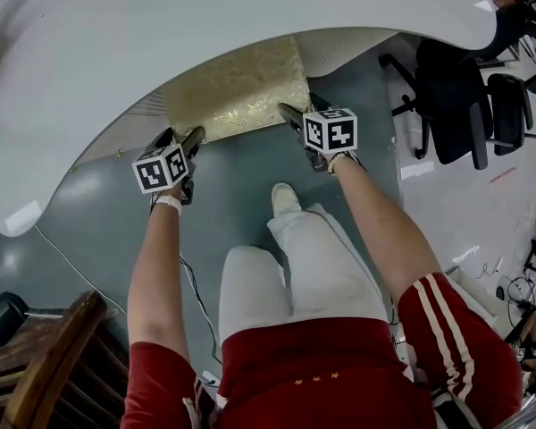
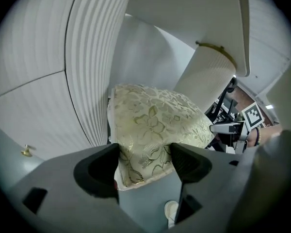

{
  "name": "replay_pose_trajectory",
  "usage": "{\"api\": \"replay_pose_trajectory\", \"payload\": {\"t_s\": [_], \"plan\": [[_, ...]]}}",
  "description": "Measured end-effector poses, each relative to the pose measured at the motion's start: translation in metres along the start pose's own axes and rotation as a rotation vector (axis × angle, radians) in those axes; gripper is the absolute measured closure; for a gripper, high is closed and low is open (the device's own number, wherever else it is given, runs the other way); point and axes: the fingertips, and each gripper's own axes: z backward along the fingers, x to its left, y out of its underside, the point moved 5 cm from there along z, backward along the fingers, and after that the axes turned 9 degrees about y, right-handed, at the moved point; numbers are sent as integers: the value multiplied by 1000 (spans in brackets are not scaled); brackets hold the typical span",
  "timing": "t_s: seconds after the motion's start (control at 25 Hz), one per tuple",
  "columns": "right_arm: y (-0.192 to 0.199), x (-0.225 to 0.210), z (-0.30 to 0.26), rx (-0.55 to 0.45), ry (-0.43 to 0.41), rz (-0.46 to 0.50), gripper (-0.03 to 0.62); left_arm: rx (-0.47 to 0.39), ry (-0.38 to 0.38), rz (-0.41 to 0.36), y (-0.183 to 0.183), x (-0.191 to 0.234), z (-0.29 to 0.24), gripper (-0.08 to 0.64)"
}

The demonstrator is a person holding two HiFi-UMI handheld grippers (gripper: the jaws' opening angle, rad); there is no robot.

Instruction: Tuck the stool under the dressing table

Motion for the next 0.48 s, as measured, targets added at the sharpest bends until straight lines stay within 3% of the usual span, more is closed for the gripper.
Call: {"api": "replay_pose_trajectory", "payload": {"t_s": [0.28,0.36,0.48], "plan": [[-1,-6,9,19,-19,-40,221,-9,6,27,2,-10,14,219],[-2,-3,23,-11,-4,-47,276,-25,13,30,-2,-16,27,219],[-1,7,53,-21,-13,-68,276,-65,27,60,-6,-31,55,218]]}}
